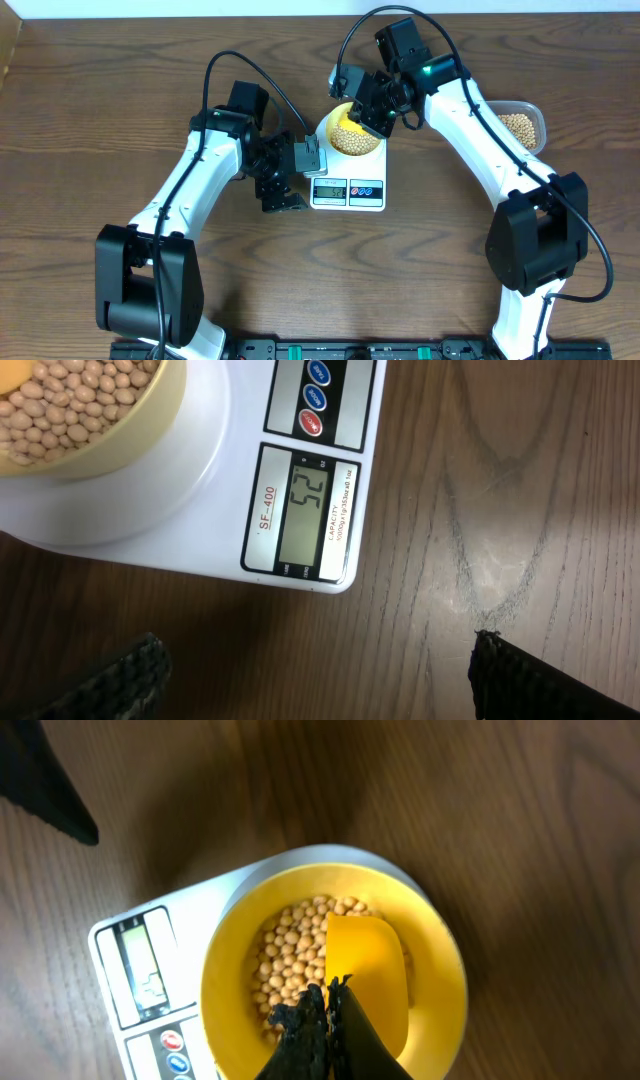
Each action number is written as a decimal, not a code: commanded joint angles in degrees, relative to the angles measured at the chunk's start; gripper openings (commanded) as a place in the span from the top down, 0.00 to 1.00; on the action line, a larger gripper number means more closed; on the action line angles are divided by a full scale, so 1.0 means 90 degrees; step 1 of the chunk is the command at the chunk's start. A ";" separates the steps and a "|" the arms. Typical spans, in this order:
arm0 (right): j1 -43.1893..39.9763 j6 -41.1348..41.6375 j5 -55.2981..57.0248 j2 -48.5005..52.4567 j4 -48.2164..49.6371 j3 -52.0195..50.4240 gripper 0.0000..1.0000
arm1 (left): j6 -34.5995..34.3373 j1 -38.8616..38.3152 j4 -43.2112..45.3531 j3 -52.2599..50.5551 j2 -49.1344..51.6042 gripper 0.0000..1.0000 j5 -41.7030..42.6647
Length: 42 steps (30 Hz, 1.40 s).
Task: Scoop item into bowl and weigh 50g on scale
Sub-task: 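Tip the soybeans from the scoop into the yellow bowl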
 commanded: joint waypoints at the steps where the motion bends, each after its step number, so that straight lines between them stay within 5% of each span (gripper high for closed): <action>1: 0.0027 0.0168 -0.0068 0.0068 -0.0202 -0.0046 0.99 | 0.0061 0.0029 -0.0032 -0.0015 0.0041 0.02 0.0104; 30: -0.0430 0.3174 -0.1292 0.0068 0.0233 -0.0046 0.99 | 0.0061 0.0029 -0.0034 -0.0015 0.0041 0.02 0.0104; 42: -0.1018 0.2951 -0.2688 0.0068 0.0211 -0.0046 0.99 | 0.0061 0.0029 -0.0034 -0.0015 0.0041 0.02 0.0104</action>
